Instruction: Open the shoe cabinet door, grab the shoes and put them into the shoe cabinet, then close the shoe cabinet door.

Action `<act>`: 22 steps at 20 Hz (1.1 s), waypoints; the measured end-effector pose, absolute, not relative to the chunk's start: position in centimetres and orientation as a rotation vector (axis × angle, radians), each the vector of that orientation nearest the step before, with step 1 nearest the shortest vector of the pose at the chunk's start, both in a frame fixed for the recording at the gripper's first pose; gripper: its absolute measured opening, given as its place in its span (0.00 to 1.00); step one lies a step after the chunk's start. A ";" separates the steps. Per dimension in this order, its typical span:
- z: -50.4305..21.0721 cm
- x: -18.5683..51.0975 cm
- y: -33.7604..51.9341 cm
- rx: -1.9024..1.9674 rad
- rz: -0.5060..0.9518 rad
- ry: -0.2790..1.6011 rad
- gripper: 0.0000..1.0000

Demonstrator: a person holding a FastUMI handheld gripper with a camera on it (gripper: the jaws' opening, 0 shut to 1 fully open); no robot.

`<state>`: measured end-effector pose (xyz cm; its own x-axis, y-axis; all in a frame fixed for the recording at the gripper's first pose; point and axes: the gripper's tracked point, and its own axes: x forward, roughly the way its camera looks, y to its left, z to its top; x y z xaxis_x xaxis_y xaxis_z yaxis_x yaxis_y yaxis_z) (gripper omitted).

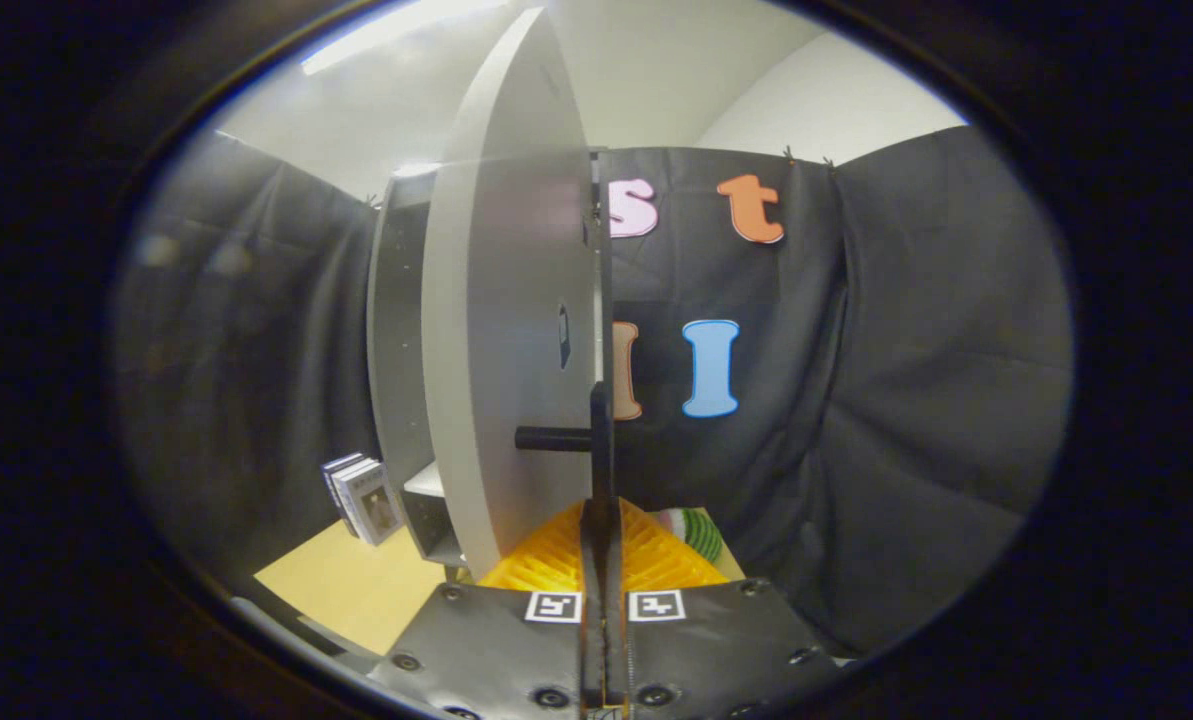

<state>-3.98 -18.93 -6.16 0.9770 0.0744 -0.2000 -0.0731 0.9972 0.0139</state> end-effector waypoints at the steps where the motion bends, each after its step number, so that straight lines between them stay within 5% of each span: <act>1: -6.2 -3.9 -20.1 0.018 0.061 0.202 0.03; 12: -4.9 -7.5 -22.0 0.015 0.089 0.185 0.02; 22: -11.2 -11.5 -9.0 0.021 0.098 0.231 0.02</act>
<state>-11.45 -9.01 -11.22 0.9687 0.0996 -0.2272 -0.0948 0.9950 0.0321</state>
